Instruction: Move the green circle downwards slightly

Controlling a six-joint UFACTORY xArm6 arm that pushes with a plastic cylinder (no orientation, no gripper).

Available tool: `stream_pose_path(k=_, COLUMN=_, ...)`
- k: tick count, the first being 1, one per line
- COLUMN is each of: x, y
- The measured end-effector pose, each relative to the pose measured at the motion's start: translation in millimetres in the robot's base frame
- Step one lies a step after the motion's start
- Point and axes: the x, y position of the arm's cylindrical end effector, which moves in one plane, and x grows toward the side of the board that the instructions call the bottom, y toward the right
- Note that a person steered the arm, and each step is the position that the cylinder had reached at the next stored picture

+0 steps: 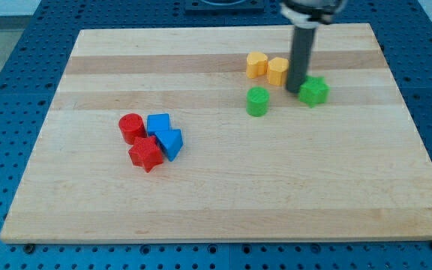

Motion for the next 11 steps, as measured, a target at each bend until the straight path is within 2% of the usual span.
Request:
stream_pose_path(k=1, x=0.0, y=22.1)
stream_pose_path(k=5, x=2.9, y=-83.3)
stream_pose_path(k=7, x=41.6, y=-58.4)
stream_pose_path(k=9, x=-1.9, y=-110.1)
stream_pose_path(k=10, x=14.1, y=-148.3)
stream_pose_path(k=11, x=52.7, y=-144.8)
